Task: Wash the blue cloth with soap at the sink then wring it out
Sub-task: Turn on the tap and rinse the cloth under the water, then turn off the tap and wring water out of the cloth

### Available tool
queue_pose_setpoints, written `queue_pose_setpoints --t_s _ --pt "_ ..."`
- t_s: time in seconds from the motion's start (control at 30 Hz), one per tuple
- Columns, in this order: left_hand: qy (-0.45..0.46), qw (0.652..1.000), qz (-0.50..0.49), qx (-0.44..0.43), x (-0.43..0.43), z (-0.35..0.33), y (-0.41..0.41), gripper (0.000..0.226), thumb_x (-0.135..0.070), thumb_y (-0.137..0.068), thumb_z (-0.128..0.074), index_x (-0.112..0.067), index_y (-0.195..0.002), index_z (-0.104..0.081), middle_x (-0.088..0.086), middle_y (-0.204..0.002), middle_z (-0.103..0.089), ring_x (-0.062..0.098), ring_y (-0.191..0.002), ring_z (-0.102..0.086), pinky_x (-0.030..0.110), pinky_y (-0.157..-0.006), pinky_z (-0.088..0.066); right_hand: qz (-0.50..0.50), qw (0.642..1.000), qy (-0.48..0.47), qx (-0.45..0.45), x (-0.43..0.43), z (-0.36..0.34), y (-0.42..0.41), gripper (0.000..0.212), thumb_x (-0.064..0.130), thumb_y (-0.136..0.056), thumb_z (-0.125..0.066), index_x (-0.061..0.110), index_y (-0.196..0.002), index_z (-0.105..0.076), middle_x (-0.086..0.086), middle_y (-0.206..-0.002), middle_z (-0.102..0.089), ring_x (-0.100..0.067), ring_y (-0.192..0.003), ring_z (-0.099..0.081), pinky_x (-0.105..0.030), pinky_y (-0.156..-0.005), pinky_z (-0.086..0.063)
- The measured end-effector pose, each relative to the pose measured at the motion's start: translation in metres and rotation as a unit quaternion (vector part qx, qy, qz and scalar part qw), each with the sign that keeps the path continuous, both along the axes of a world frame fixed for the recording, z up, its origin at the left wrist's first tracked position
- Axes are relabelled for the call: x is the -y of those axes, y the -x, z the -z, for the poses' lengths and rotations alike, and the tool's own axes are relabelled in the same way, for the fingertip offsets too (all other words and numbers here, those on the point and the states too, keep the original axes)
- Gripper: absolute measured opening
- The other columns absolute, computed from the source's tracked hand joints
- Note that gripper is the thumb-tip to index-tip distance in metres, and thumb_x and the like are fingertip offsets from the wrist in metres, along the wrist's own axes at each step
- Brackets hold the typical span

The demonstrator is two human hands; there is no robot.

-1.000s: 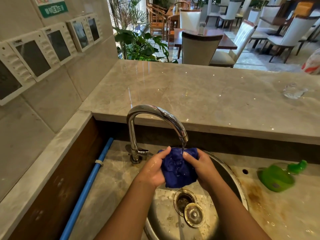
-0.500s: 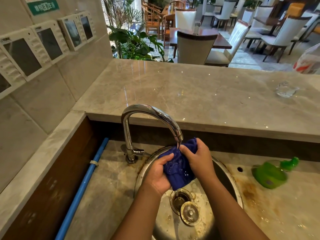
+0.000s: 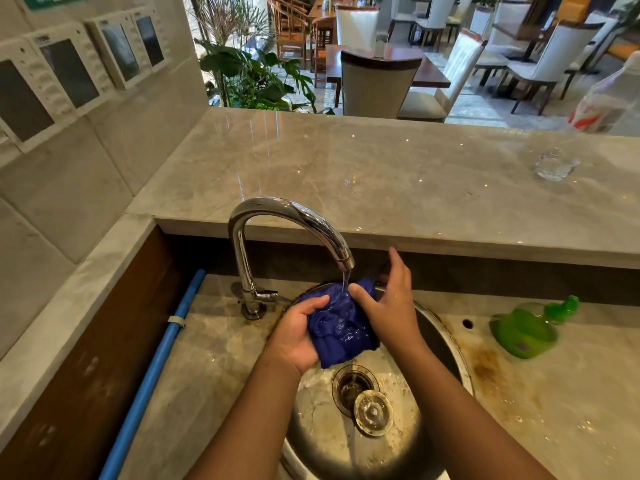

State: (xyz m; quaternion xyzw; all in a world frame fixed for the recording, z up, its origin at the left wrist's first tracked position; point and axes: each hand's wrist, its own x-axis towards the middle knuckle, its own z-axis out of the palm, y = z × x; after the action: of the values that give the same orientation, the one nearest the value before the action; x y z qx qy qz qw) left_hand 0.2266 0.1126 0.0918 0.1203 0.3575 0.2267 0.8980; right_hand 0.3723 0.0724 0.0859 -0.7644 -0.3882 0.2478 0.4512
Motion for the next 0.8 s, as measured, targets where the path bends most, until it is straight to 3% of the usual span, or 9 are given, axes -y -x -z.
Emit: queue_pose_setpoints --t_s 0.1,0.17,0.2,0.27,0.37,0.4,0.5,0.63,0.8 --pt "-0.002 1.0 -0.015 0.002 0.001 -0.001 0.003 0.028 -0.013 -0.095 -0.05 0.002 -0.109 -0.069 0.026 -0.105 -0.075 0.042 -0.102 -0.066 0.053 -0.088 -0.049 -0.061 0.997 -0.007 -0.04 -0.004 0.005 0.005 0.063 0.035 -0.095 -0.063 0.033 -0.151 -0.032 0.007 -0.148 -0.044 -0.012 -0.133 -0.044 -0.036 -0.105 -0.044" --pt "-0.002 1.0 -0.024 -0.002 0.0 0.002 0.004 0.029 -0.012 -0.092 -0.052 0.002 -0.112 -0.067 0.027 -0.105 -0.074 0.042 -0.102 -0.065 0.053 -0.09 -0.049 -0.09 0.994 0.024 -0.061 -0.006 0.008 0.006 0.027 0.036 -0.099 -0.055 0.03 -0.126 -0.056 0.005 -0.123 -0.06 -0.012 -0.113 -0.059 -0.025 -0.085 -0.051" --pt "-0.002 1.0 -0.03 -0.005 0.0 0.003 0.006 0.028 -0.012 -0.094 -0.05 0.002 -0.111 -0.067 0.027 -0.104 -0.075 0.042 -0.101 -0.065 0.054 -0.091 -0.049 -0.093 0.991 0.036 -0.085 -0.007 0.01 0.007 0.018 0.036 -0.1 -0.053 0.027 -0.114 -0.061 0.002 -0.113 -0.064 -0.014 -0.102 -0.064 -0.026 -0.078 -0.054" --pt "-0.007 0.999 -0.034 -0.014 0.0 0.007 0.01 0.028 -0.011 -0.098 -0.047 0.002 -0.111 -0.067 0.026 -0.102 -0.075 0.041 -0.097 -0.068 0.053 -0.091 -0.05 -0.088 0.975 0.063 -0.194 -0.011 0.014 0.005 0.019 0.034 -0.1 -0.055 0.02 -0.108 -0.065 -0.007 -0.103 -0.071 -0.02 -0.093 -0.07 -0.039 -0.082 -0.06" --pt "-0.007 0.999 -0.028 -0.028 0.0 0.016 0.015 0.028 -0.01 -0.098 -0.047 0.002 -0.115 -0.065 0.026 -0.104 -0.075 0.041 -0.098 -0.068 0.053 -0.091 -0.051 -0.078 0.901 0.15 -0.4 -0.017 0.02 -0.009 0.021 0.027 -0.095 -0.063 0.013 -0.109 -0.07 -0.013 -0.102 -0.076 -0.028 -0.096 -0.072 -0.044 -0.086 -0.058" --pt "-0.002 0.999 -0.031 -0.032 0.001 0.019 0.015 0.028 -0.009 -0.097 -0.049 0.002 -0.116 -0.065 0.026 -0.105 -0.074 0.042 -0.1 -0.067 0.054 -0.092 -0.05 -0.076 0.884 0.175 -0.428 -0.02 0.023 -0.015 0.023 0.027 -0.092 -0.066 0.012 -0.109 -0.071 -0.014 -0.103 -0.076 -0.03 -0.099 -0.072 -0.045 -0.088 -0.057" --pt "0.005 0.998 -0.047 -0.03 0.004 0.024 0.015 0.041 -0.008 -0.085 -0.057 0.003 -0.125 -0.062 0.027 -0.112 -0.073 0.042 -0.102 -0.068 0.053 -0.089 -0.056 -0.086 0.898 0.218 -0.371 -0.035 0.033 -0.029 0.033 0.036 -0.09 -0.066 0.014 -0.113 -0.069 -0.014 -0.109 -0.073 -0.03 -0.103 -0.068 -0.045 -0.092 -0.054" --pt "0.019 0.998 -0.061 -0.02 0.006 0.03 0.015 0.037 -0.009 -0.081 -0.058 0.0 -0.116 -0.065 0.025 -0.105 -0.075 0.04 -0.095 -0.071 0.05 -0.082 -0.058 -0.101 0.923 0.191 -0.318 -0.057 0.029 -0.033 0.015 0.027 -0.099 -0.056 0.017 -0.103 -0.066 -0.005 -0.097 -0.068 -0.021 -0.091 -0.064 -0.034 -0.075 -0.049" --pt "0.041 0.994 -0.1 -0.011 0.013 0.037 0.013 0.042 -0.007 -0.08 -0.06 -0.002 -0.121 -0.064 0.025 -0.108 -0.075 0.042 -0.101 -0.069 0.052 -0.078 -0.06 -0.139 0.929 0.17 -0.298 -0.088 0.036 -0.015 0.017 0.028 -0.093 -0.067 0.019 -0.107 -0.066 -0.012 -0.115 -0.069 -0.028 -0.11 -0.065 -0.046 -0.1 -0.052"
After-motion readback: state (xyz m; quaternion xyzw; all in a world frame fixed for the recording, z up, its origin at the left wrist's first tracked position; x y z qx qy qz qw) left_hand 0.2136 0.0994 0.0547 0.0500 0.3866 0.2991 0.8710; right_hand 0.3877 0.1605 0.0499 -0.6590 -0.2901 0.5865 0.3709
